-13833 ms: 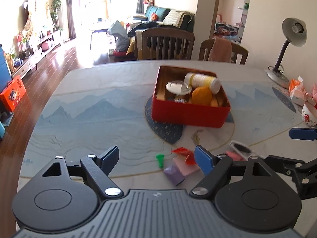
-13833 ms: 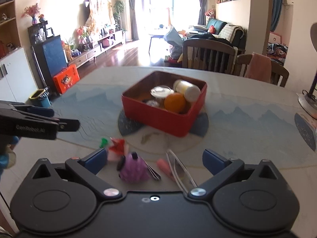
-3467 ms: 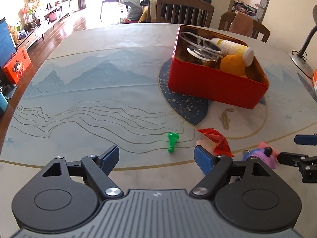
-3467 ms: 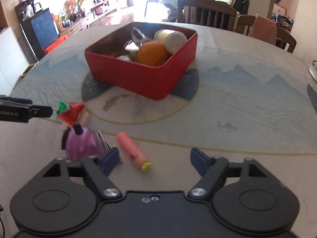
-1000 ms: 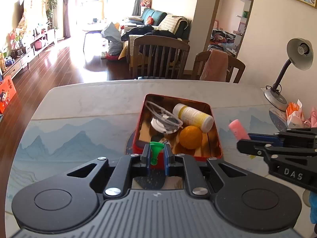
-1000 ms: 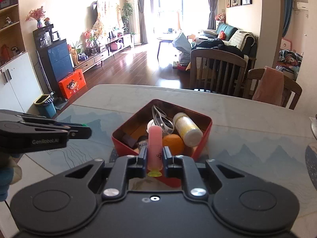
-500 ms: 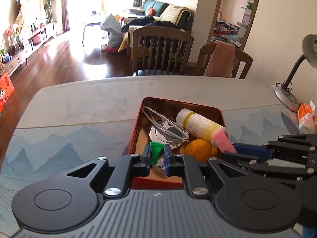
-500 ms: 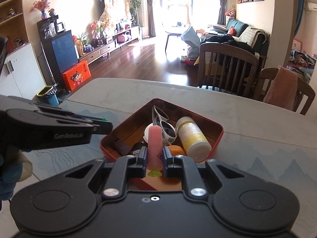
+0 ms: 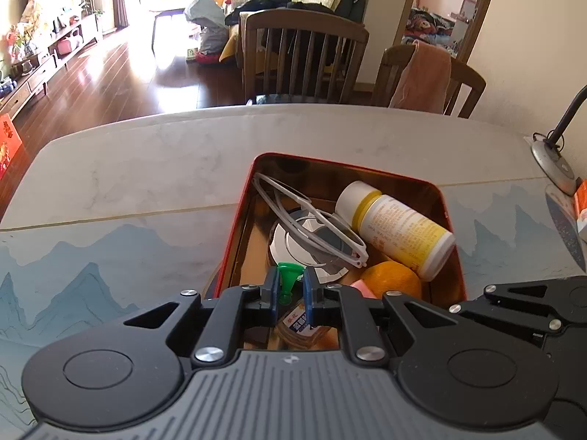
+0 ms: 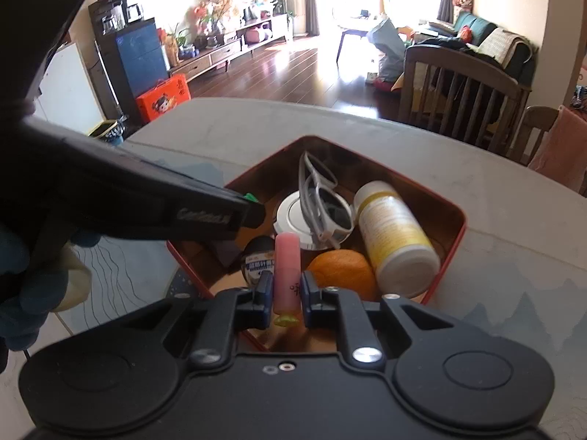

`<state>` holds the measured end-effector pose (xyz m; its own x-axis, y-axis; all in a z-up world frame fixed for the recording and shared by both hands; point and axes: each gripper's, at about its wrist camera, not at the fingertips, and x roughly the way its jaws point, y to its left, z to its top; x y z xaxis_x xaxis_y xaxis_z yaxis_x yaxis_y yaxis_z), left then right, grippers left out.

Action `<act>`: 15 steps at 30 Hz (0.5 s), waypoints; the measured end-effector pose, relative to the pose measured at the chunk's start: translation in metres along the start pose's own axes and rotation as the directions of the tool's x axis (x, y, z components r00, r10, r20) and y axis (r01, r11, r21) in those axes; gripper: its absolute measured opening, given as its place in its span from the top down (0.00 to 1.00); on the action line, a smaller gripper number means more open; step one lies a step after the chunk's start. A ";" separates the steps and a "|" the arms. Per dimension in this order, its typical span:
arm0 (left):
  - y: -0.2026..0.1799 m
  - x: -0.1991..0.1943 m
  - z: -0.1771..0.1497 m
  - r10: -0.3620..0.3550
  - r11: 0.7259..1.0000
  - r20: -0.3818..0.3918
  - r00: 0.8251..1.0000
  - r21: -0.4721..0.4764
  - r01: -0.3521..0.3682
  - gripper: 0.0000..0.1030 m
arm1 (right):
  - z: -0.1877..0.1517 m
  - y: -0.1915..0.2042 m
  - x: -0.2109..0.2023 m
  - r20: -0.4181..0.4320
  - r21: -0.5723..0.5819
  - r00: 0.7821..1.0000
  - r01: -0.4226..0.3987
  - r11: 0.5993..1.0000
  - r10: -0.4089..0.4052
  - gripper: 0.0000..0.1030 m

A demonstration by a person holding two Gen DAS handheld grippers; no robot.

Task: Organize rigid objects
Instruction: 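Carry the green pawn and pink tube into the red tin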

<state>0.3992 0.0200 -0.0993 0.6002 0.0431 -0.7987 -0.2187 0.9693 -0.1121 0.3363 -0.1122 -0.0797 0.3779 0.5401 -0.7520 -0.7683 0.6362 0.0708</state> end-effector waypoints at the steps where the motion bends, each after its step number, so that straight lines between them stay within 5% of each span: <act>1: -0.001 0.003 0.000 0.001 1.000 -0.006 1.000 0.003 -0.001 0.87 | 0.000 -0.001 0.001 -0.002 0.000 1.000 -0.004 1.000 0.004 0.86; 15: 0.004 0.033 -0.007 0.004 1.000 -0.089 0.996 -0.016 -0.005 0.88 | -0.002 0.003 0.003 -0.022 -0.004 0.998 -0.057 0.998 0.057 0.84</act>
<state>0.4128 0.0236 -0.1296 0.5289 0.0249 -0.8483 -0.2340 0.9651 -0.1175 0.3338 -0.1095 -0.0829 0.3222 0.5635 -0.7607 -0.7906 0.6022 0.1112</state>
